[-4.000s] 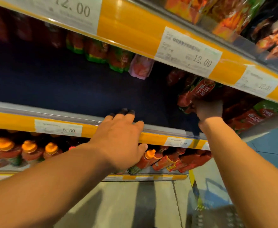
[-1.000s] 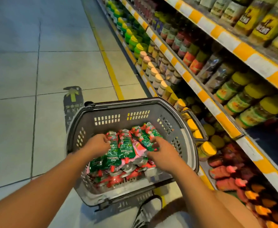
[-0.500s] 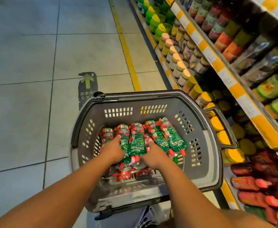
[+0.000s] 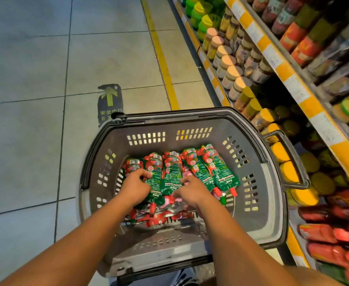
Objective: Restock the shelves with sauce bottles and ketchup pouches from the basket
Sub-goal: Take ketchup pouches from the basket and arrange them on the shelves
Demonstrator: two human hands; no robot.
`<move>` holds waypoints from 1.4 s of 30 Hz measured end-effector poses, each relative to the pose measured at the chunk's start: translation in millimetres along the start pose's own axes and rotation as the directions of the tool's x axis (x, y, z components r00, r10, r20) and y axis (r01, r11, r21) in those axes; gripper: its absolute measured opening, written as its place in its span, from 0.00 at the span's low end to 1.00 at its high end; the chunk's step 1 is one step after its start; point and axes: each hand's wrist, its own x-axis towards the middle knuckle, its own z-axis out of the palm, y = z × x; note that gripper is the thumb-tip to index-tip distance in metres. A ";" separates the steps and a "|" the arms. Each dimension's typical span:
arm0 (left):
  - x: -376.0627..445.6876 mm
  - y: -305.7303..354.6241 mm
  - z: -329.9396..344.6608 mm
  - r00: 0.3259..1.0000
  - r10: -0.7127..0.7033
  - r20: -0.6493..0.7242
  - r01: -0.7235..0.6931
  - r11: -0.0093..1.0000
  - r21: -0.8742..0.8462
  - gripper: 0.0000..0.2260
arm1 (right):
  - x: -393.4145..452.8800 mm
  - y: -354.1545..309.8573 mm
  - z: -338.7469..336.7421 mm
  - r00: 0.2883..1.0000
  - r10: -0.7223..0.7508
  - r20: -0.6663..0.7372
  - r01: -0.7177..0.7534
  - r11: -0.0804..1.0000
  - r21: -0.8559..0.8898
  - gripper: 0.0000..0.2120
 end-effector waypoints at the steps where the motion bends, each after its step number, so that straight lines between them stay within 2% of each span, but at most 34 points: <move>1: 0.3 -0.1 1.3 1.000 0.004 -0.008 -0.004 1.000 -0.012 0.18 | -0.4 -1.4 1.9 1.000 0.005 -0.001 -0.005 1.000 -0.001 0.28; 5: -0.7 1.8 5.2 1.000 -0.003 -0.026 0.002 1.000 -0.028 0.19 | 0.5 -5.7 10.7 1.000 0.018 0.022 -0.019 1.000 0.011 0.28; 8: -1.6 3.8 4.6 0.999 -0.018 -0.030 0.016 0.998 -0.066 0.18 | 3.8 -7.4 12.5 0.999 0.045 0.025 -0.046 0.996 0.077 0.20; 10: -2.3 4.5 4.5 0.999 -0.029 -0.017 0.027 0.994 -0.109 0.19 | 5.7 -8.2 11.6 0.998 0.059 -0.002 -0.058 0.983 0.172 0.13; 12: -2.8 6.0 4.3 0.999 -0.042 0.000 0.042 0.987 -0.152 0.21 | 6.9 -8.0 9.3 0.996 0.078 -0.047 -0.058 0.940 0.338 0.08; 14: -4.4 10.1 3.3 0.999 -0.031 0.009 0.032 0.971 -0.235 0.23 | 7.9 -5.4 6.7 0.992 0.094 -0.087 -0.043 0.886 0.461 0.09; 17: -6.1 16.7 1.3 0.998 -0.004 0.064 0.033 0.886 -0.462 0.26 | 12.6 0.6 5.9 0.980 0.082 -0.180 0.032 0.833 0.553 0.16; 19: -0.5 14.9 2.2 0.996 0.063 0.066 -0.028 0.901 -0.433 0.28 | 16.7 -0.4 5.7 0.961 0.043 -0.274 0.109 0.850 0.516 0.20; 22: 1.1 10.9 9.0 0.970 0.243 0.028 -0.236 0.958 -0.161 0.28 | 19.5 -8.2 6.2 0.926 -0.080 -0.368 0.242 0.876 0.418 0.21; 25: -1.6 9.7 12.7 0.914 0.399 -0.077 -0.382 0.908 0.174 0.21 | 13.9 -12.3 10.1 0.893 -0.263 -0.364 0.330 0.935 0.133 0.23; 28: 2.7 3.1 9.9 0.866 0.487 -0.116 -0.409 0.821 0.397 0.15 | 12.9 -10.9 13.7 0.831 -0.415 -0.370 0.362 0.909 -0.207 0.23; 31: 4.8 0.4 12.7 0.836 0.544 -0.080 -0.446 0.756 0.479 0.12 | 19.9 -15.4 8.5 0.767 -0.493 -0.411 0.368 0.862 -0.348 0.24; 35: 3.7 7.7 15.5 0.765 0.644 0.018 -0.540 0.627 0.562 0.07 | 32.3 -13.6 -4.6 0.771 -0.442 -0.458 0.261 0.876 -0.406 0.13; 37: 6.0 9.3 12.6 0.749 0.662 0.027 -0.566 0.619 0.545 0.08 | 32.9 -10.2 -8.7 0.760 -0.440 -0.479 0.247 0.877 -0.413 0.10; 42: -0.7 20.1 8.6 0.728 0.685 -0.023 -0.616 0.668 0.419 0.09 | 15.7 -17.1 -27.8 0.666 -0.479 -0.573 0.357 0.878 -0.318 0.08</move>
